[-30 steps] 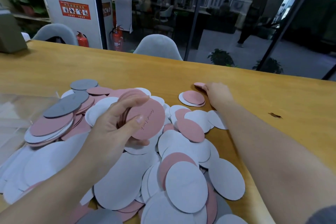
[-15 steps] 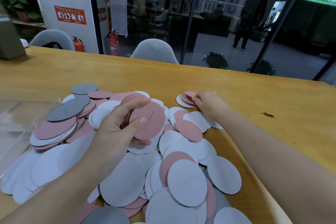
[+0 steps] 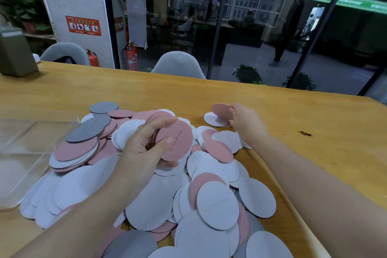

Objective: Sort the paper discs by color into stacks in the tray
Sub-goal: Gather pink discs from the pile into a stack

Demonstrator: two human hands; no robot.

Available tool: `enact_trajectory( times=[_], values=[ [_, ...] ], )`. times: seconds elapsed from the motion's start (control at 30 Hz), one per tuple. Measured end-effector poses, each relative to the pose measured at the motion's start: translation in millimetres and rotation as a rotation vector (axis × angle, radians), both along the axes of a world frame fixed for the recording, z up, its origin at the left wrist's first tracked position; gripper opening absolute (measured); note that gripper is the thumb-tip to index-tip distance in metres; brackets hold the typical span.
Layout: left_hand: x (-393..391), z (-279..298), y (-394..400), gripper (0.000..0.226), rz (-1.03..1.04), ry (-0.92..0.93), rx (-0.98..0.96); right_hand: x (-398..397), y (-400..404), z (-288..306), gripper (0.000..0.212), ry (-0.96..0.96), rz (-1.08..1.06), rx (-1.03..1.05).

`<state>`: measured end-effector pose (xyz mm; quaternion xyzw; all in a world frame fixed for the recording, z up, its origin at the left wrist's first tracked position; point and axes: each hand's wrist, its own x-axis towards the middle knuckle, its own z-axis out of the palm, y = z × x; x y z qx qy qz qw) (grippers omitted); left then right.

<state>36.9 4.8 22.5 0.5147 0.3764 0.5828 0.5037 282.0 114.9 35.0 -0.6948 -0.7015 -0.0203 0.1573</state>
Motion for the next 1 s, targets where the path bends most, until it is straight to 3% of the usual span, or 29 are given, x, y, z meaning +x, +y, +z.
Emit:
enact_trajectory(
  times=[0.17, 0.37, 0.53, 0.63, 0.8, 0.9, 1.0],
  values=[
    [2, -1, 0, 0.045, 0.026, 0.021, 0.009, -16, -42, 17, 0.026, 0.234, 0.171, 0.223],
    [2, -2, -1, 0.038, 0.041, 0.085, 0.057, -39, -98, 25, 0.02, 0.553, 0.354, 0.202],
    [0, -2, -3, 0.025, -0.017, 0.119, 0.091, -58, -117, 17, 0.02, 0.549, 0.42, 0.124],
    [-1, -3, -3, 0.029, -0.032, 0.159, 0.113, -69, -118, 14, 0.016, 0.561, 0.4, 0.122],
    [0, -5, -5, 0.05, -0.018, 0.309, 0.167, -76, -118, 10, 0.019, 0.813, 0.364, 0.143],
    [0, -4, -8, 0.049, -0.023, 0.33, 0.185, -75, -118, 10, 0.023, 0.752, 0.397, 0.181],
    [2, 0, -12, 0.057, -0.018, 0.3, 0.175, -62, -113, 10, 0.011, 0.649, 0.406, 0.245]
  ],
)
